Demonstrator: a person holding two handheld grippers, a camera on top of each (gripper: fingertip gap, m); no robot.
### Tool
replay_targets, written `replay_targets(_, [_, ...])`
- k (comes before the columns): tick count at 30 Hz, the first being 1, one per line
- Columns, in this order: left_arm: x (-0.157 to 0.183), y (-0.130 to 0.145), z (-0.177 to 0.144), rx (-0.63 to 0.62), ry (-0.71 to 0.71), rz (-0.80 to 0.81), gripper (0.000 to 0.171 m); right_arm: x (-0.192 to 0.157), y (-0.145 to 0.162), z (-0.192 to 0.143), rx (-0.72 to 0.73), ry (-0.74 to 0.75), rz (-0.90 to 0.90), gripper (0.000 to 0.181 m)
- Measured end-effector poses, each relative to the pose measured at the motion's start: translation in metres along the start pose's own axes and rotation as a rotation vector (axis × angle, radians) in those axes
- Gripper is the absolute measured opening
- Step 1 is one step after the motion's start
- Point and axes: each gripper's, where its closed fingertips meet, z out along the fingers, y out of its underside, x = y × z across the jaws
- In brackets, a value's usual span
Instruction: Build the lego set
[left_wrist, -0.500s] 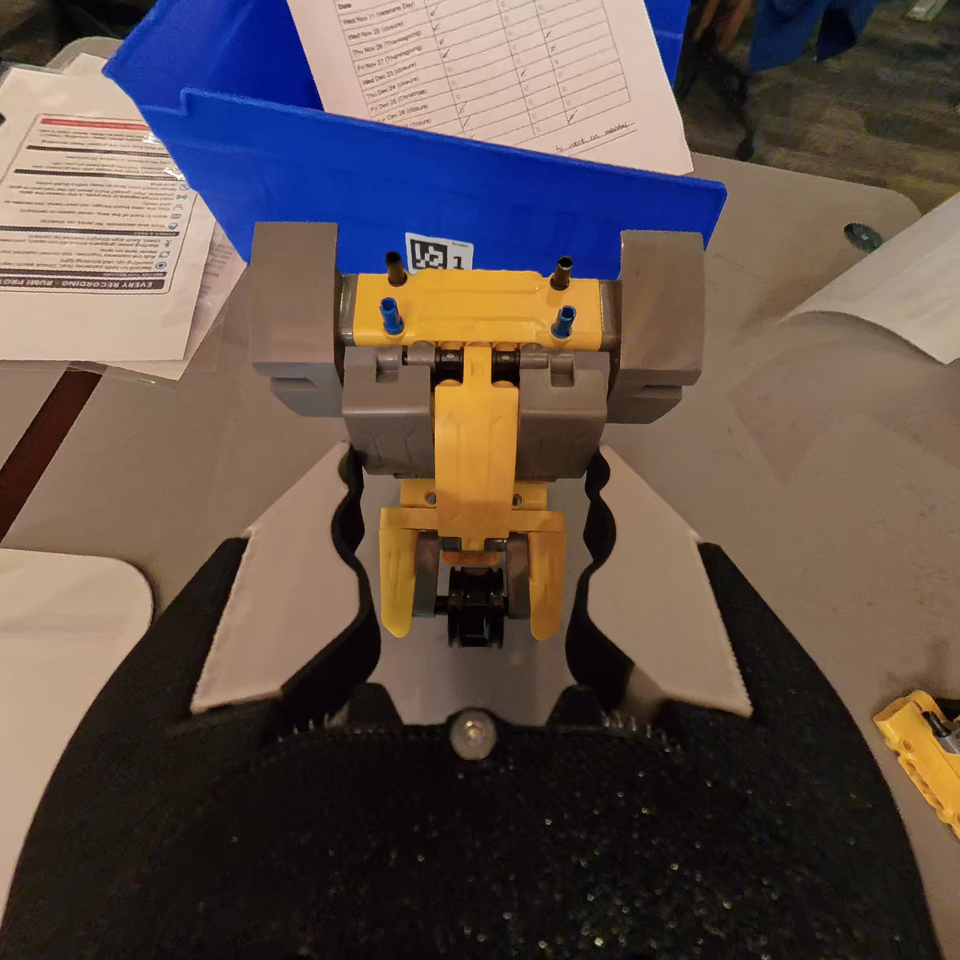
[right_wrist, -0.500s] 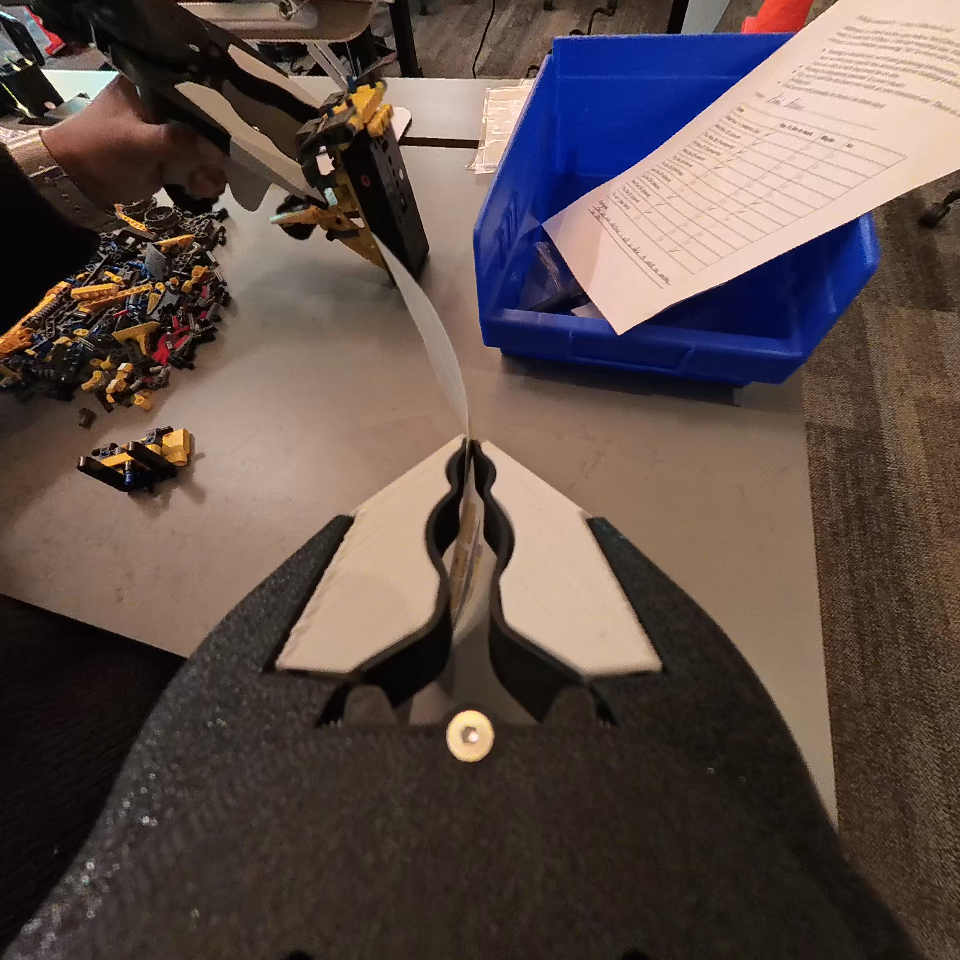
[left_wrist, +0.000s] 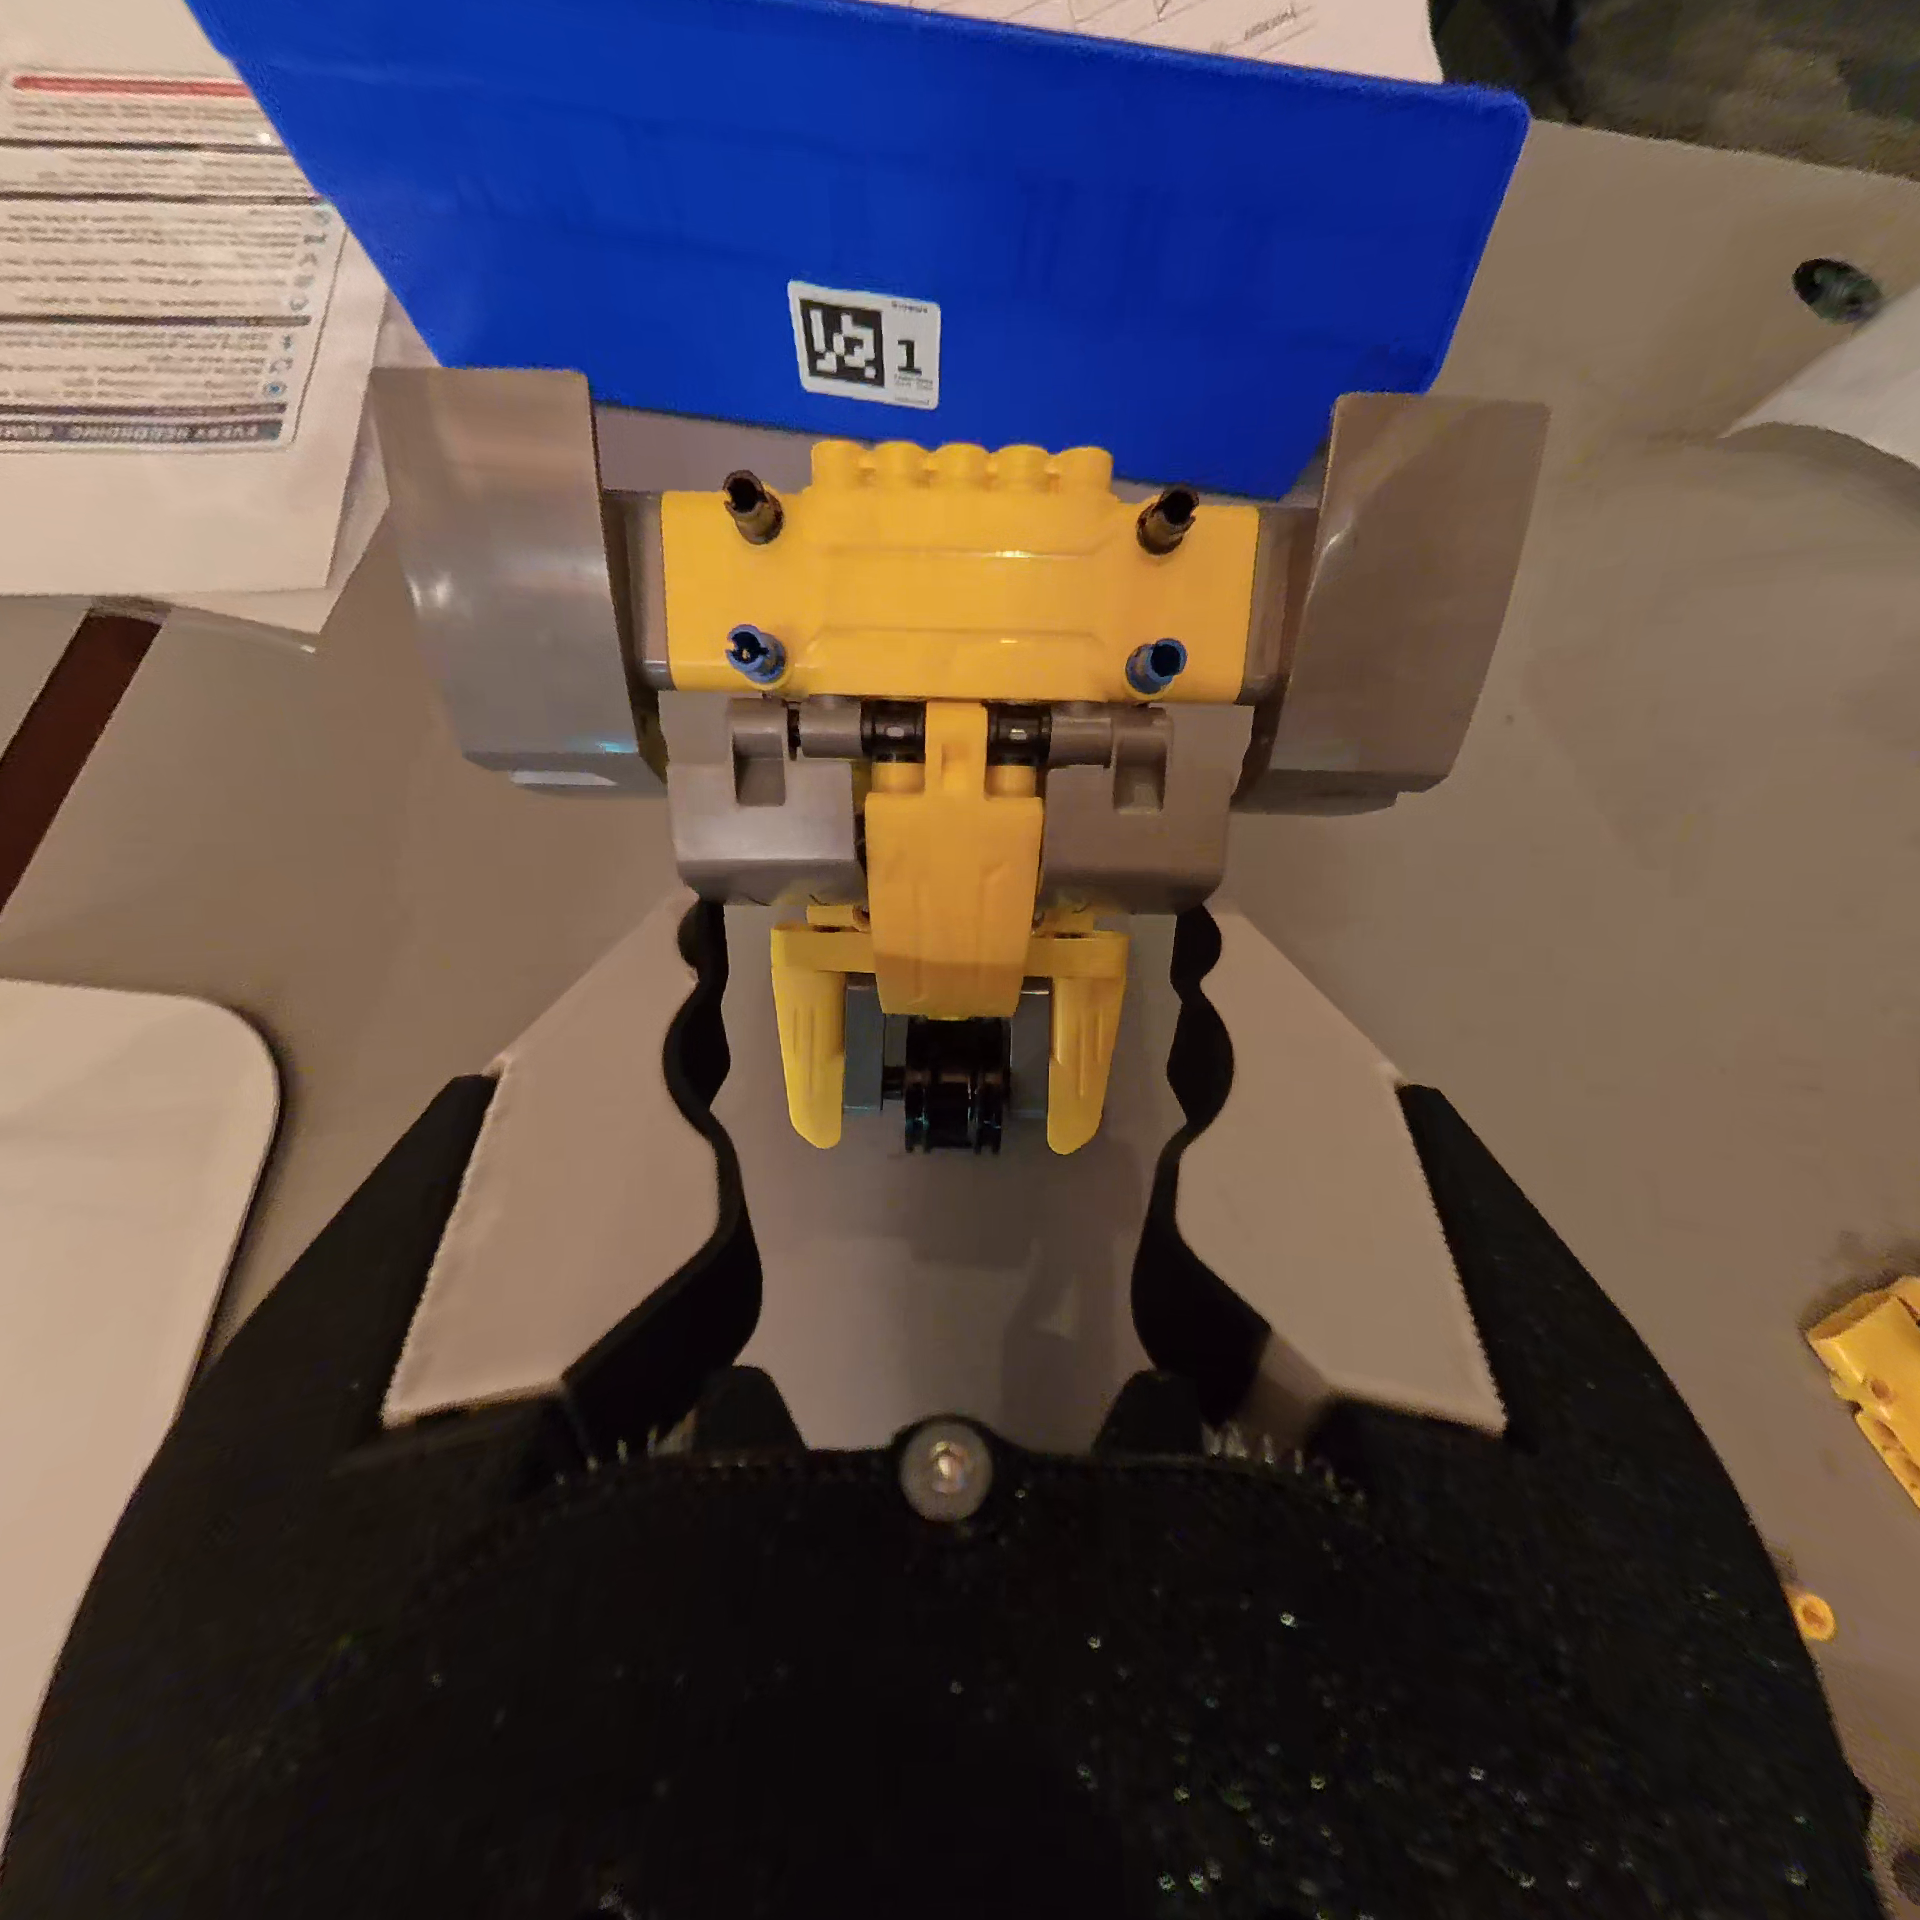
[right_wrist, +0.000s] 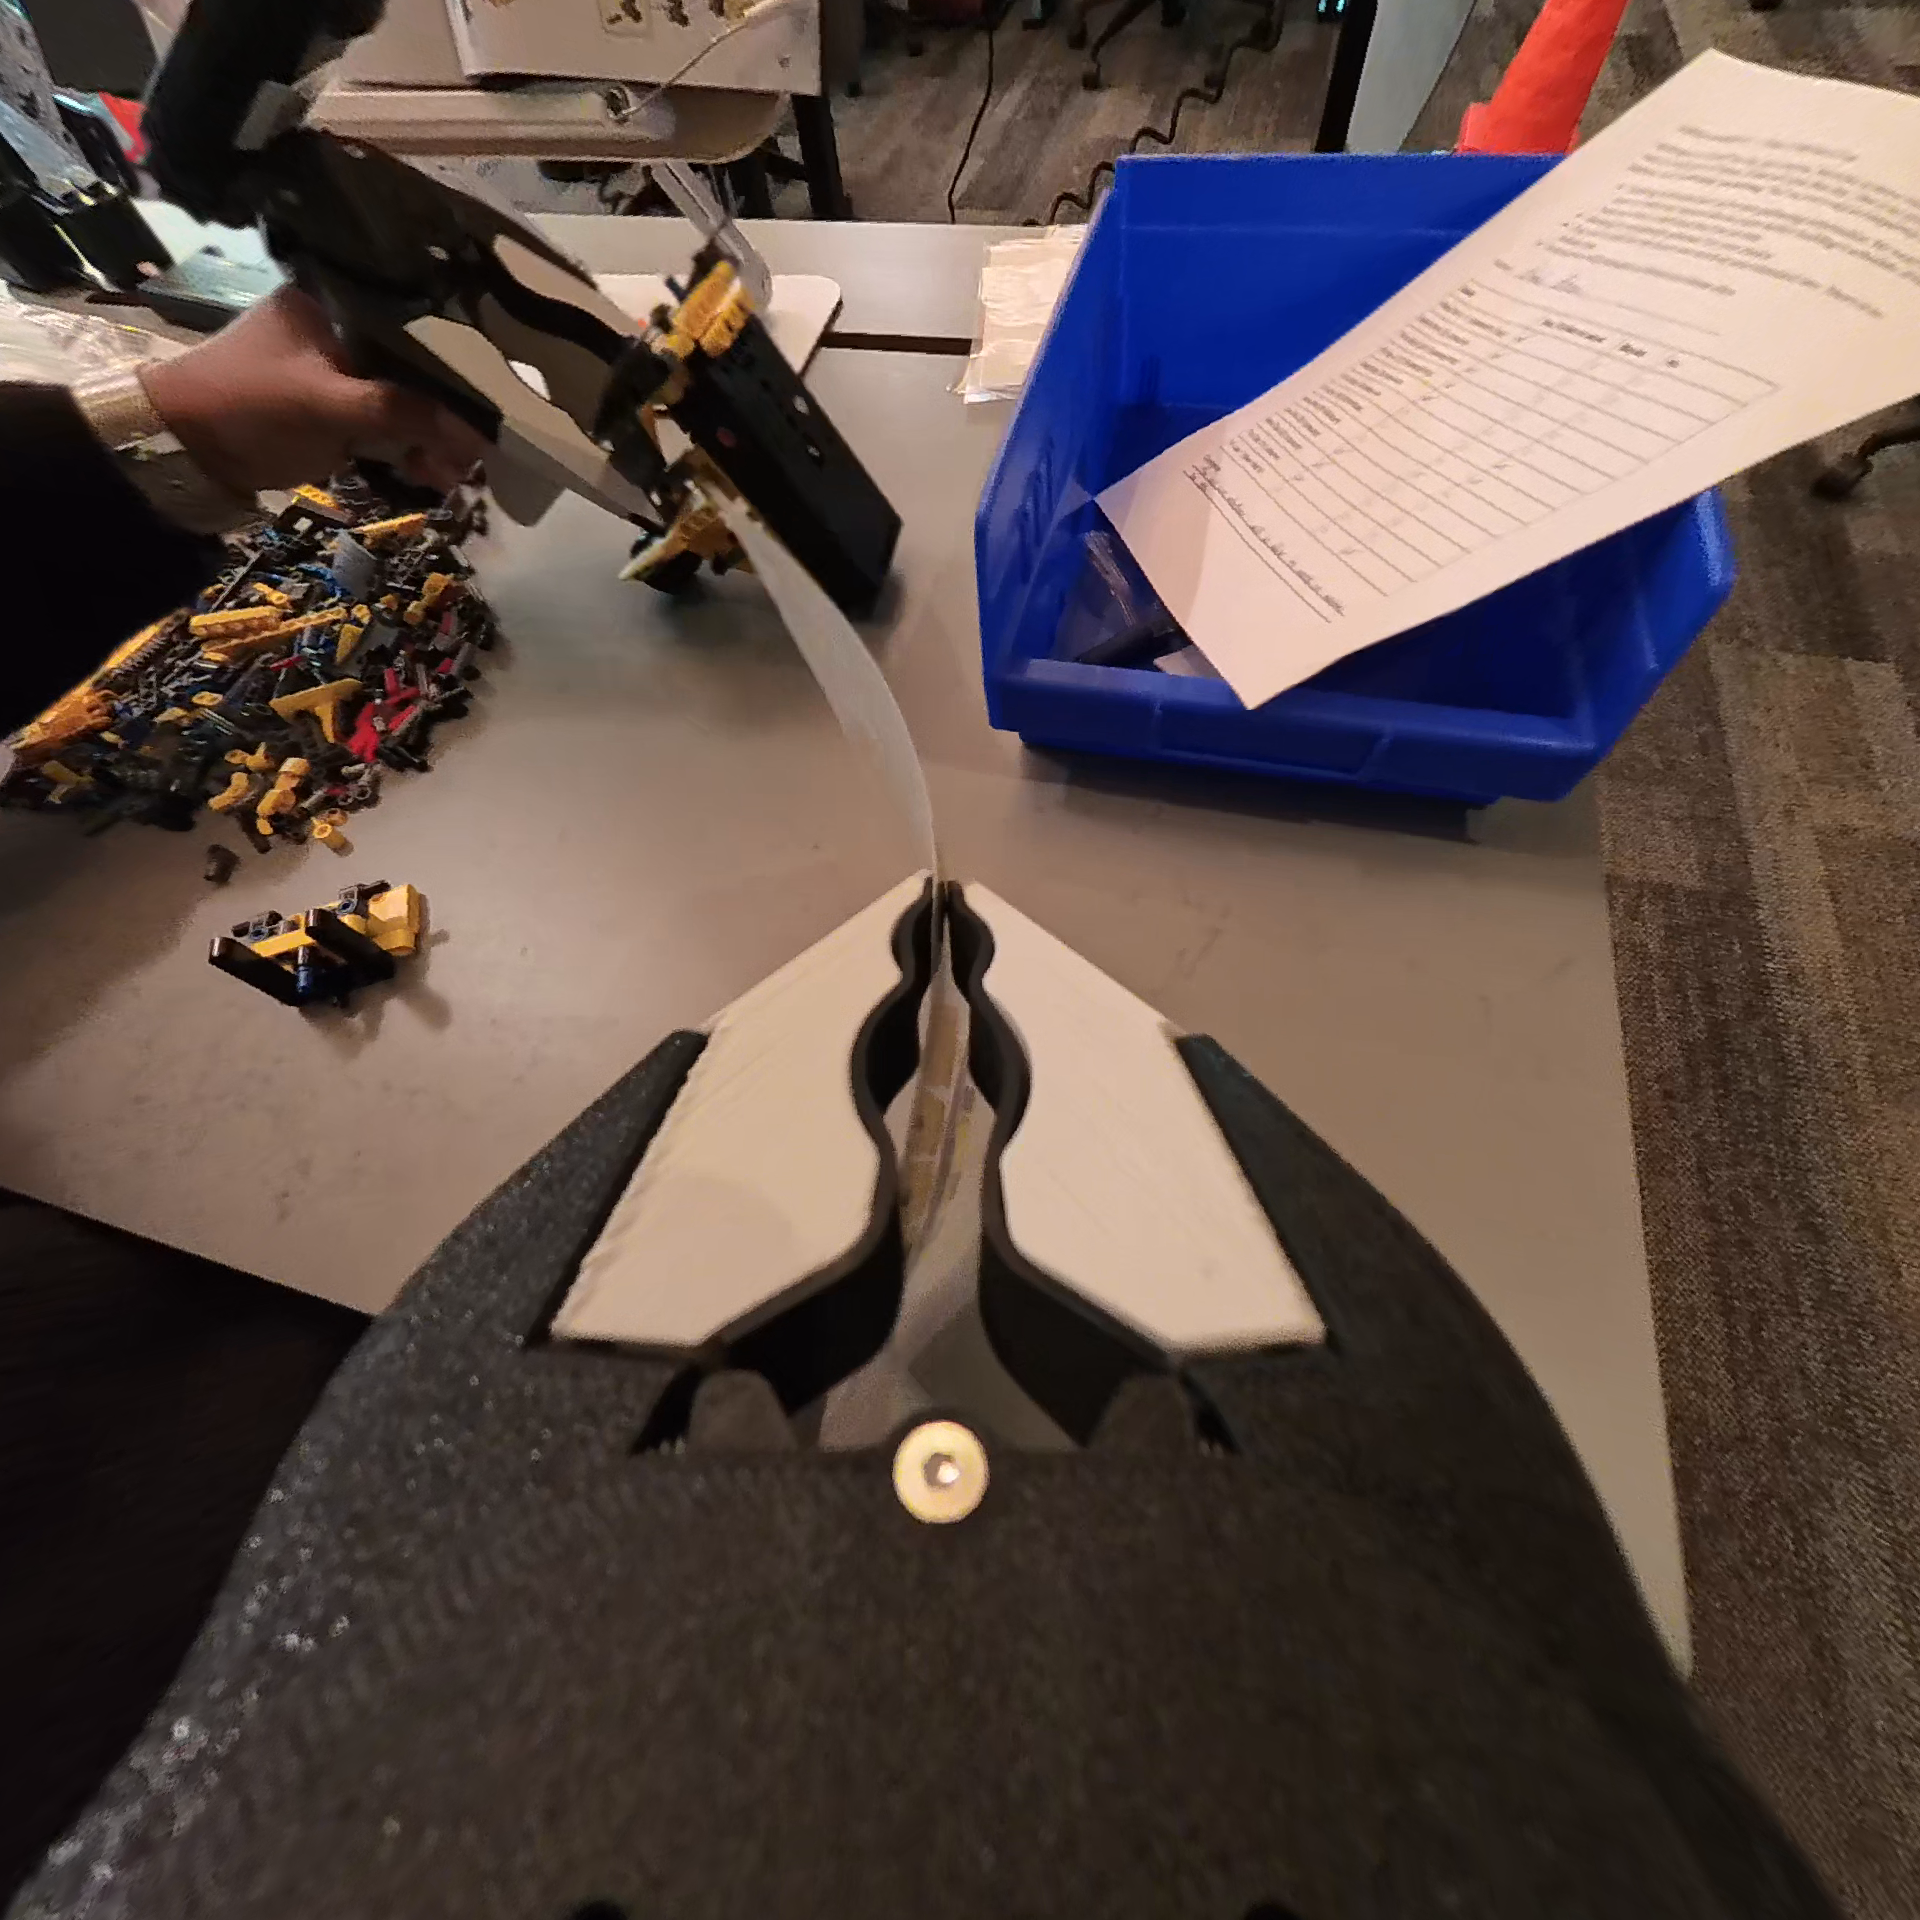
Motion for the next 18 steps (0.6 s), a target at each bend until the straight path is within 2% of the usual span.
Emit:
replay_targets(9, [0.009,-0.035,0.043,0.000,0.035,0.034,0.084,-0.005,0.008,-0.001,-0.015,-0.008,0.021,0.000])
replay_targets(11, [0.011,-0.041,0.045,0.018,0.040,0.017,0.098,-0.008,0.009,-0.001,-0.019,-0.015,0.020,0.000])
replay_targets(14, [0.008,-0.048,0.031,0.071,0.017,-0.017,0.117,-0.014,0.008,0.002,-0.015,-0.038,0.015,0.000])
replay_targets(18, [0.007,-0.041,-0.011,0.139,0.007,-0.095,0.122,-0.029,0.004,0.012,-0.013,-0.098,-0.003,0.000])
